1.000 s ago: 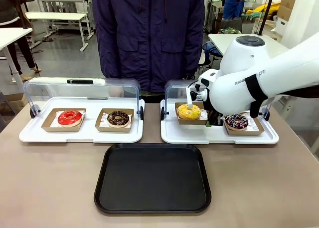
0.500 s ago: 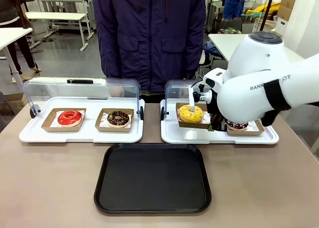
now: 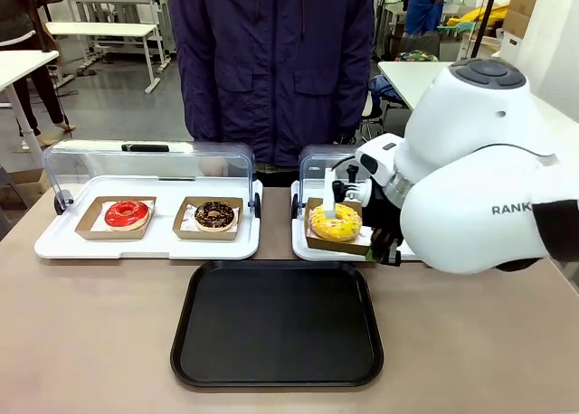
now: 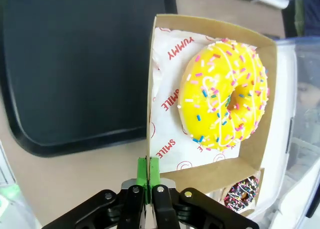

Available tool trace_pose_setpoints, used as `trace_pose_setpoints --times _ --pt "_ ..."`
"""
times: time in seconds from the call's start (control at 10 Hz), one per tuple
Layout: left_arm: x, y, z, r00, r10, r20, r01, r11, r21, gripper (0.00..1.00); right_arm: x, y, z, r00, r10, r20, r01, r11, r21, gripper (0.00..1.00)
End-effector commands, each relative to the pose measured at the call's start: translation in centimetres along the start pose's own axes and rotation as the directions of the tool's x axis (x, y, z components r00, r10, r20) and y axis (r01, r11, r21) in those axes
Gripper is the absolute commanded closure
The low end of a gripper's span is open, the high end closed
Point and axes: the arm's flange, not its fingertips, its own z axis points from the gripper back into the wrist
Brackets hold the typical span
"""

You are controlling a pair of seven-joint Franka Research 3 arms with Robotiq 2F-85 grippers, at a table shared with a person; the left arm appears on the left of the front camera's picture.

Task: Move the third donut from the left to the tray.
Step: Pick up the Paper togo box containing the Donut indicated by the person and place it on the Handle tray.

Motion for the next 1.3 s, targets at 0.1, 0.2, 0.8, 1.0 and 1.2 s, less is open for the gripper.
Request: trace_pose_setpoints --times 0.1,0.2,0.8,1.0,1.2 --pt "0.3 -0.2 0.0 1.000 0.008 -0.007 -0.008 1.000 -0.003 0.00 1.3 4.9 0.1 1.000 0.029 -0.002 -0.029 1.000 0.004 0.98" --pt "0.3 -0.2 0.0 1.000 0.008 -0.007 -0.008 1.000 -0.003 0.00 2.3 5.9 -0.2 0.999 0.054 -0.008 -0.053 0.998 0.018 0.98" --pt "0.3 -0.2 0.0 1.000 0.008 -0.007 -0.008 1.000 -0.003 0.00 5.8 10.9 -4.5 0.992 0.118 -0.037 -0.116 0.992 0.042 0.98" --pt "0.3 -0.2 0.0 1.000 0.008 -0.007 -0.008 1.000 -0.003 0.00 6.5 11.2 -5.9 0.992 0.123 -0.033 -0.121 0.991 0.052 0.98" --pt "0.3 -0.2 0.0 1.000 0.008 -0.007 -0.008 1.000 -0.003 0.00 6.6 11.2 -7.0 0.990 0.130 -0.045 -0.127 0.990 0.059 0.98"
